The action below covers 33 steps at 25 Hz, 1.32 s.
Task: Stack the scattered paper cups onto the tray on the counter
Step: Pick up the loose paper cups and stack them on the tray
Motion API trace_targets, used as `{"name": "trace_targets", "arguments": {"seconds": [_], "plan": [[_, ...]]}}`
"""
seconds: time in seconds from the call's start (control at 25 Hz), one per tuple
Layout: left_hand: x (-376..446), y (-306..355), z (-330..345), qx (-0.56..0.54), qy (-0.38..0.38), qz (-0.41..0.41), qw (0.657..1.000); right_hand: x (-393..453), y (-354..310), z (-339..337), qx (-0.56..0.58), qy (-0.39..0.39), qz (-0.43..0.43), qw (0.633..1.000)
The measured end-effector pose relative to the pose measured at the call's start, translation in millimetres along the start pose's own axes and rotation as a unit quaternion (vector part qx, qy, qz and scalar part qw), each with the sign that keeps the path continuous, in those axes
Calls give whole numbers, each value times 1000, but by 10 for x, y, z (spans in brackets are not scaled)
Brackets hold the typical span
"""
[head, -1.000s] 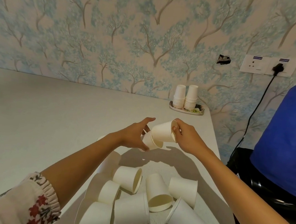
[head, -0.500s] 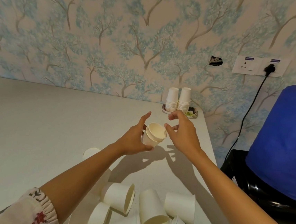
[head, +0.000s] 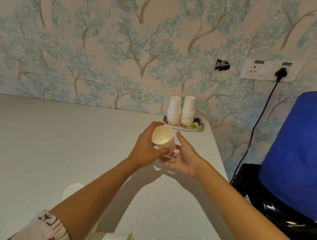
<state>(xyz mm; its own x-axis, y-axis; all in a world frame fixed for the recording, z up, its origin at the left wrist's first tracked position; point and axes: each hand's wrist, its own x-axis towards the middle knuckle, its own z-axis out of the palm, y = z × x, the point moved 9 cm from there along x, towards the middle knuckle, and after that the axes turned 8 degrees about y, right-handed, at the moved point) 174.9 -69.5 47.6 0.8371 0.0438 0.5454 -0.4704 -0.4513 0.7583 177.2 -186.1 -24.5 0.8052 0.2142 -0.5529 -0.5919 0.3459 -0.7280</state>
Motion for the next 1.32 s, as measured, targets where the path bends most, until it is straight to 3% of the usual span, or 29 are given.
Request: {"name": "trace_targets", "arguments": {"seconds": [0.12,0.28,0.36,0.44,0.52,0.64,0.76,0.88,1.0,1.32], "plan": [[161,6,115,-18,13,6,1000,189,-156,120,89,-44,3,995],[284,-178,293,-15,-54,-15,998,557,-537,-9,113,-7,-75,991],[243,-537,330,85,-109,-70,988,727,-816,-158,124,34,-127,984],[112,-1007,345,263,-205,-92,938,879,-1196,-254,82,84,-193,974],[-50,-1372,359,338,-303,-121,883,1004,-1623,-278,43,140,-261,954],[-125,-1618,409,355,-384,-158,837,1060,-2235,-208,-52,238,-367,898],[-110,-1671,457,365,-409,-161,821,1105,-2682,3,-192,306,-471,805],[-110,-1738,464,374,-412,-157,816,1326,-2795,303,-355,282,-540,709],[-116,-1758,481,375,-422,-159,810,1567,-2691,436,-478,243,-550,641],[-107,-1814,488,377,-418,-154,812,1586,-2620,313,-513,274,-545,604]]}}
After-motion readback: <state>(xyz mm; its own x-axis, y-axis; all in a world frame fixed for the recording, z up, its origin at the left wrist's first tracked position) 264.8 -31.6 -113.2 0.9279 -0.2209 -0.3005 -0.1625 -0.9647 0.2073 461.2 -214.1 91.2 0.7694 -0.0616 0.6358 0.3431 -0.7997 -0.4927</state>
